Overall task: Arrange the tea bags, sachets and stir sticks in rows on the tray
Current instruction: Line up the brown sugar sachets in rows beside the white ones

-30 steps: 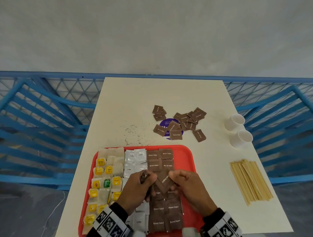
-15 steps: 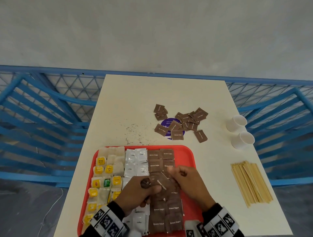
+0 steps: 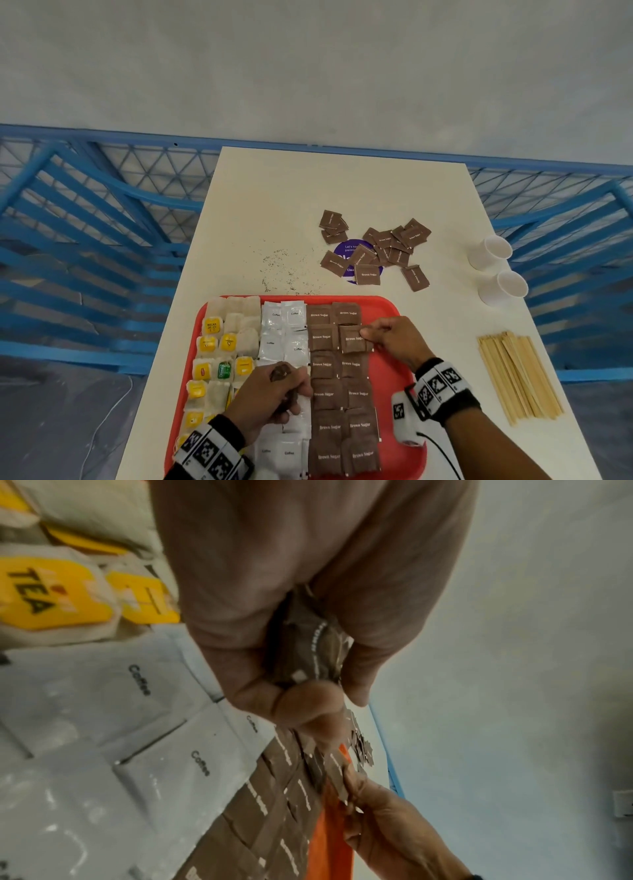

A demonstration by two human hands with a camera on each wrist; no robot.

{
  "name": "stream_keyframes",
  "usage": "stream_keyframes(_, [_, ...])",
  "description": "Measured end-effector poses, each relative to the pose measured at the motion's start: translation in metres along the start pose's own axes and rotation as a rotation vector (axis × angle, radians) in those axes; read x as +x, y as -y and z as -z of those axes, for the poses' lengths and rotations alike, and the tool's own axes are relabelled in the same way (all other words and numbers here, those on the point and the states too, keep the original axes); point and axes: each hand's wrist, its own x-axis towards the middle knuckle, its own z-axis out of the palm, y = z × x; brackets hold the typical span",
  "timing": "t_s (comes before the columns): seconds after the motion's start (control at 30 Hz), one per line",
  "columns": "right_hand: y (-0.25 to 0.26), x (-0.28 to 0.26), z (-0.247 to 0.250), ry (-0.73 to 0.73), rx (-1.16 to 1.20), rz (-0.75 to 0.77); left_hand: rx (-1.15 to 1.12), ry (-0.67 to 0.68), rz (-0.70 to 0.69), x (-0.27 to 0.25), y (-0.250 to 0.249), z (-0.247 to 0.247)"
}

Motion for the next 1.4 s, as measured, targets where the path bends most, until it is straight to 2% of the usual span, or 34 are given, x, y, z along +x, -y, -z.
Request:
stream_keyframes(0.23, [-0.006,0.019,-0.010,-0.044,-0.044,-0.075,-0.105,-0.010,0.045,-0.003,-0.002,0.003])
stream_keyframes(0.43, [-0.004,0.016,-0.021,-0.183,-0.151,-0.058,-0.496,0.033,0.058,0.001,-0.007,0.006])
stream_keyframes(0.53, [0.003,0.010,-0.018,-0.235,-0.125,-0.059,-0.599,0.067,0.061,-0.001,-0.015,0.007])
stream_keyframes(0.63, [0.025,-0.015,-0.014,-0.253,-0.151,0.069,-0.626,0.074,0.028,-0.006,-0.024,0.003])
stream_keyframes(0.7, [0.047,-0.044,-0.018,-0.114,-0.151,0.168,-0.653,0.086,-0.009,-0.009,-0.030,-0.004])
stream_keyframes(0.77, [0.069,-0.077,-0.027,0.098,-0.142,0.226,-0.641,0.108,-0.050,-0.013,-0.036,-0.014])
stream_keyframes(0.8, [0.076,-0.088,-0.032,0.155,-0.121,0.254,-0.621,0.125,-0.065,-0.015,-0.039,-0.020])
stream_keyframes(0.87, [0.079,-0.099,-0.039,0.132,-0.016,0.299,-0.575,0.156,-0.095,-0.018,-0.042,-0.030])
stream_keyframes(0.93, [0.075,-0.100,-0.040,0.059,0.131,0.265,-0.513,0.153,-0.123,-0.020,-0.042,-0.036])
stream_keyframes(1.07, [0.066,-0.101,-0.032,-0.011,0.311,0.191,-0.389,0.066,-0.157,-0.024,-0.041,-0.037])
stream_keyframes(1.23, [0.061,-0.106,-0.022,0.011,0.420,0.190,-0.124,-0.062,-0.269,-0.026,-0.043,-0.034])
stream_keyframes(1.4, [0.057,-0.110,-0.021,0.130,0.601,0.175,-0.117,-0.034,-0.238,-0.026,-0.053,-0.030])
